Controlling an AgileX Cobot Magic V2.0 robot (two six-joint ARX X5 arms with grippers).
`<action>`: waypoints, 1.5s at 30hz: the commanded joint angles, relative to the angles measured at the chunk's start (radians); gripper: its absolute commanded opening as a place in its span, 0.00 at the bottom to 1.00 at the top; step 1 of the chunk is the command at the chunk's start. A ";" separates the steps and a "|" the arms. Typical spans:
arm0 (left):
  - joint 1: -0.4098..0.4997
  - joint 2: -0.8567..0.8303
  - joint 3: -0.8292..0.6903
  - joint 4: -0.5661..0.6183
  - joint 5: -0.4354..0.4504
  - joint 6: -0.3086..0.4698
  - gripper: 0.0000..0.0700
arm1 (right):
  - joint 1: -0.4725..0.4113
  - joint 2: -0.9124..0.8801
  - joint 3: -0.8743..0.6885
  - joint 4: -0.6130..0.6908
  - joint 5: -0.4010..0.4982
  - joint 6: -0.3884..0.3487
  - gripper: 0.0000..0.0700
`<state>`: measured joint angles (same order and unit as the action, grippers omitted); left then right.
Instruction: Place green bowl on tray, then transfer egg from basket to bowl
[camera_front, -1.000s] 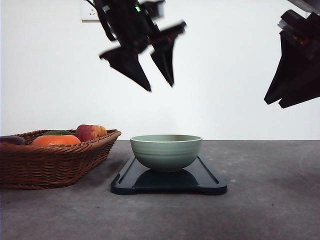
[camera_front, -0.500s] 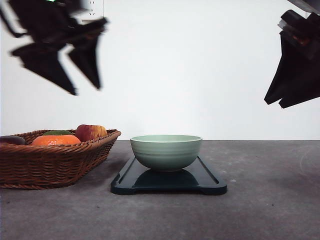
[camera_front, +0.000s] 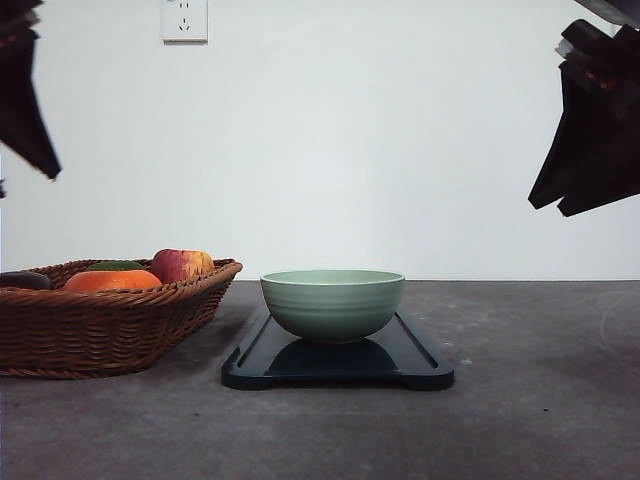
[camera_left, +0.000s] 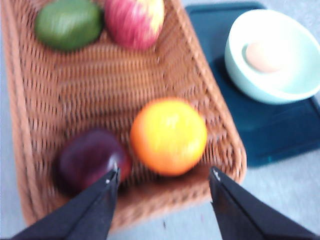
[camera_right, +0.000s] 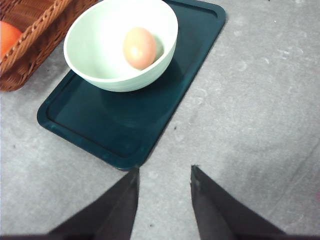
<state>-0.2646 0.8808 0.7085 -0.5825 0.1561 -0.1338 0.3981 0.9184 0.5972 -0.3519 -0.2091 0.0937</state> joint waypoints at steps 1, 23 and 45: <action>-0.002 -0.012 0.000 -0.003 0.002 -0.050 0.50 | 0.005 0.008 0.004 0.007 -0.001 0.007 0.29; -0.003 -0.045 -0.001 -0.024 0.001 -0.144 0.00 | 0.005 0.008 0.004 0.015 -0.050 0.006 0.02; 0.144 -0.476 -0.365 0.316 -0.010 0.089 0.00 | 0.005 0.008 0.004 0.015 -0.050 0.006 0.02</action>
<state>-0.1246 0.4257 0.3590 -0.2850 0.1487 -0.0626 0.3983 0.9184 0.5972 -0.3473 -0.2584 0.0944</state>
